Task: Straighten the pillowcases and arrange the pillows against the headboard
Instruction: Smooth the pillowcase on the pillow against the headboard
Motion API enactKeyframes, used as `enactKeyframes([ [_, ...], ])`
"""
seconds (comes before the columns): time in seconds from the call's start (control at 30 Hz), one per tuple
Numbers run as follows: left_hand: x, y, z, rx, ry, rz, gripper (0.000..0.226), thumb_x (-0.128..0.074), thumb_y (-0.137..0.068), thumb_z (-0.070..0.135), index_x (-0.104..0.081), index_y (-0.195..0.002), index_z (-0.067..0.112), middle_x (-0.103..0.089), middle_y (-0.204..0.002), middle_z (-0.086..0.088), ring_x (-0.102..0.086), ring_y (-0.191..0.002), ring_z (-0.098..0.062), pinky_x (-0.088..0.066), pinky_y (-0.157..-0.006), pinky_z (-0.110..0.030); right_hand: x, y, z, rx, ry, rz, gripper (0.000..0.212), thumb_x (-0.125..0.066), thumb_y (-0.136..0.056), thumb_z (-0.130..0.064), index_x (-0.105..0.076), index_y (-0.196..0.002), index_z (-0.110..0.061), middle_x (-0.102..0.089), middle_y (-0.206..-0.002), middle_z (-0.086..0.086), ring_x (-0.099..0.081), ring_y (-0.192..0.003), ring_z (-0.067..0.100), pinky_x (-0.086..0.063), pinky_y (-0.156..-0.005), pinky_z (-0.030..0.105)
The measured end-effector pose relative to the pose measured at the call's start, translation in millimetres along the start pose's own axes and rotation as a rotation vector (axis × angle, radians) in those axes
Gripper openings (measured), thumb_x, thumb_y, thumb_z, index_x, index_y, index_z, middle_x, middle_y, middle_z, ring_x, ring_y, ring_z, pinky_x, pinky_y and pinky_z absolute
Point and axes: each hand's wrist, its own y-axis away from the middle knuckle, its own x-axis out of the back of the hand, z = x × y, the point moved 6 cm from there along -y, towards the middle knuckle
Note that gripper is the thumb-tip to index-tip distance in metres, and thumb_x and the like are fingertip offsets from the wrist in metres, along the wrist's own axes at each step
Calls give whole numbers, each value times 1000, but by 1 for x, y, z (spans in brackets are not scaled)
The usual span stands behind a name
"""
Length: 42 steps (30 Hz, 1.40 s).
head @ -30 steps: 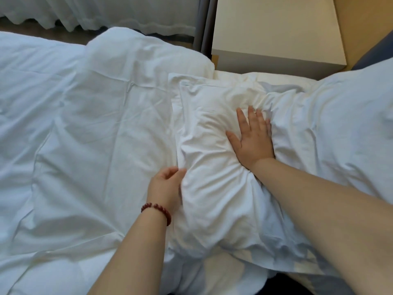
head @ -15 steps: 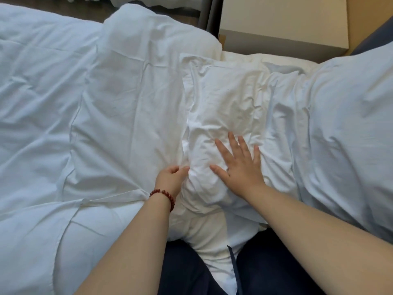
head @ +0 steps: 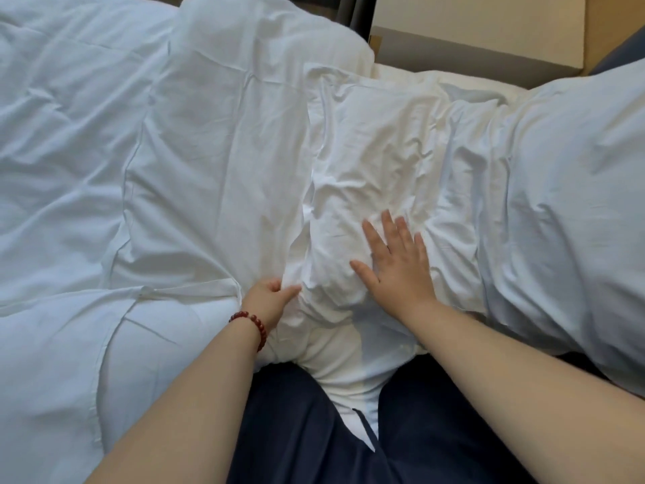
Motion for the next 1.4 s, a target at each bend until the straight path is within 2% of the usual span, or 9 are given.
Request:
enactKeyframes([
  [0.2, -1, 15, -14, -43, 48, 308, 29, -55, -95, 41, -64, -79, 18, -62, -76, 3, -59, -79, -20, -49, -76, -33, -9, 85, 26, -110, -225, 34, 63, -29, -96, -60, -17, -153, -37, 3, -162, -12, 13, -148, 5, 3, -120, 29],
  [0.37, -18, 22, -32, 13, 121, 43, 17, -67, -90, 35, -66, -86, 19, -68, -83, -1, -64, -80, -17, -54, -68, -32, -4, 129, 41, -481, -761, 99, 28, -64, -91, -35, -61, -119, -32, -55, -131, -12, -52, -121, 6, -39, -101, 22],
  [0.5, -11, 21, -40, 77, 218, -10, 28, -72, -75, 44, -72, -92, 22, -75, -92, -6, -71, -89, -29, -59, -82, -51, -55, 144, 37, -883, -1171, 82, 45, -70, -86, -41, -61, -123, -17, -62, -123, 0, -58, -113, 14, -45, -106, 40],
  [0.73, 13, 24, -27, -130, -71, 37, 18, -60, -93, 33, -69, -82, 22, -65, -73, 3, -62, -69, -16, -48, -58, -21, -111, 127, 16, -1323, -1869, 334, 56, -80, -79, -30, -55, -127, -13, -61, -118, 5, -60, -105, 20, -55, -85, 33],
  [0.93, 35, 16, -16, -206, -369, 73, 25, -60, -94, 32, -70, -93, 10, -66, -79, 0, -64, -80, -20, -46, -66, -26, -98, 140, 36, -1418, -1934, 633, 25, -69, -89, -12, -62, -113, -10, -65, -110, 8, -63, -89, 21, -53, -59, 32],
  [1.07, 30, 27, -8, -234, -424, 156, 32, -56, -96, 24, -59, -124, 8, -64, -115, -5, -59, -106, -25, -46, -93, -35, -94, 169, 48, -1444, -1763, 650, 28, -68, -90, -18, -62, -117, -11, -63, -115, 10, -62, -103, 23, -56, -81, 35],
  [1.23, -35, 86, 32, -712, -564, 125, 67, -60, -94, 28, -29, -152, 12, -27, -158, -9, -23, -146, -24, -16, -121, -37, -50, 175, 102, -1213, -1919, 938, 90, -83, -69, -37, -33, -144, -41, -51, -135, -4, -56, -114, 17, -53, -89, 38],
  [1.3, -76, 105, 43, -826, -626, 27, 70, -57, -96, 34, -21, -155, 20, -13, -163, -5, -9, -150, -21, -7, -122, -35, -34, 173, 120, -1134, -1939, 965, 88, -83, -68, -38, -36, -142, -43, -56, -133, -5, -60, -111, 16, -53, -79, 32],
  [1.4, -138, 115, 67, -982, -865, -50, 74, -47, -98, 46, -3, -156, 31, 8, -165, 0, 13, -150, -22, 5, -121, -35, -17, 177, 139, -1054, -1827, 1001, 51, -79, -78, -33, -60, -124, -23, -68, -109, -3, -66, -94, 14, -54, -70, 26],
])
